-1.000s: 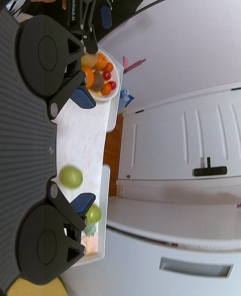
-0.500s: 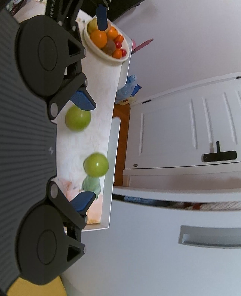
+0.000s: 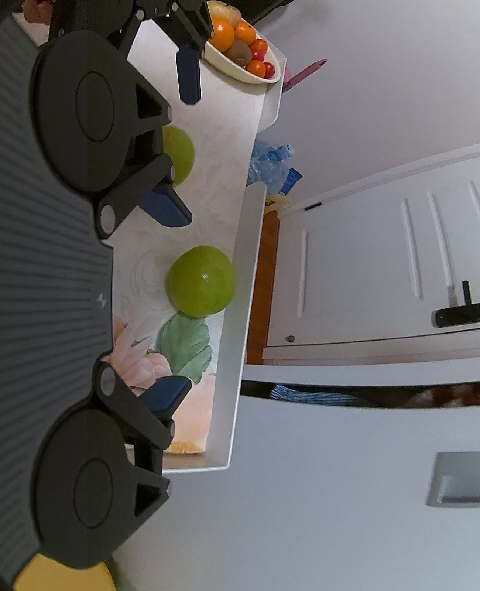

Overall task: Organize fruits
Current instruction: 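Grasp a green fruit with the left tool while the right tool grasps the other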

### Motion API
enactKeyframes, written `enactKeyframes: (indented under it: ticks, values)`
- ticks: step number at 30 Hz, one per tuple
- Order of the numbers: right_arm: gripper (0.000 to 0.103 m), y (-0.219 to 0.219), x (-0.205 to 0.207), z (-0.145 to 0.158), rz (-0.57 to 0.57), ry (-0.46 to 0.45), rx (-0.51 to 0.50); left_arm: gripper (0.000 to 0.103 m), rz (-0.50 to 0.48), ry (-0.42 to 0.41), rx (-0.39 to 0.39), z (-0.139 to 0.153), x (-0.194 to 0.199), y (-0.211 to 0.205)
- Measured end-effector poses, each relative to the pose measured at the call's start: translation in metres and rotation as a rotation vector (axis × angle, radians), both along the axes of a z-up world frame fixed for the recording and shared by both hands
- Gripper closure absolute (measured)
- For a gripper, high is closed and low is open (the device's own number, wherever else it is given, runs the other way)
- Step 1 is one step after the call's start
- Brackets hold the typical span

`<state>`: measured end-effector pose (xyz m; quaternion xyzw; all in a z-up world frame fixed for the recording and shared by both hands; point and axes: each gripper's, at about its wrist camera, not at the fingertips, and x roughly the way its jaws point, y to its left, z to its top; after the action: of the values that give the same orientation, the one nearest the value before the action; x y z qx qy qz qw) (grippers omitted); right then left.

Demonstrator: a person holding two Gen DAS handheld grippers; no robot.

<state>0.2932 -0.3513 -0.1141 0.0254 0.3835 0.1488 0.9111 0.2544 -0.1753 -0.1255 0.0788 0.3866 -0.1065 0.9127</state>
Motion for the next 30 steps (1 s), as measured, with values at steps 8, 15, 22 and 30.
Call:
enactKeyframes:
  ticks: [8, 15, 22, 30]
  values:
    - [0.007, 0.003, 0.012, -0.012, 0.026, 0.010, 0.013, 0.029, 0.006, 0.021, 0.017, -0.017, 0.012, -0.008]
    - [0.018, 0.009, 0.019, -0.017, 0.052, 0.012, 0.009, 0.043, 0.027, 0.019, 0.012, -0.023, 0.014, -0.008]
    - [0.019, 0.016, 0.025, -0.020, 0.061, 0.003, 0.002, 0.044, 0.032, 0.015, 0.023, -0.023, 0.006, -0.005]
    - [0.024, 0.026, 0.030, -0.022, 0.065, -0.007, -0.014, 0.044, 0.055, 0.023, 0.018, -0.021, 0.001, 0.008]
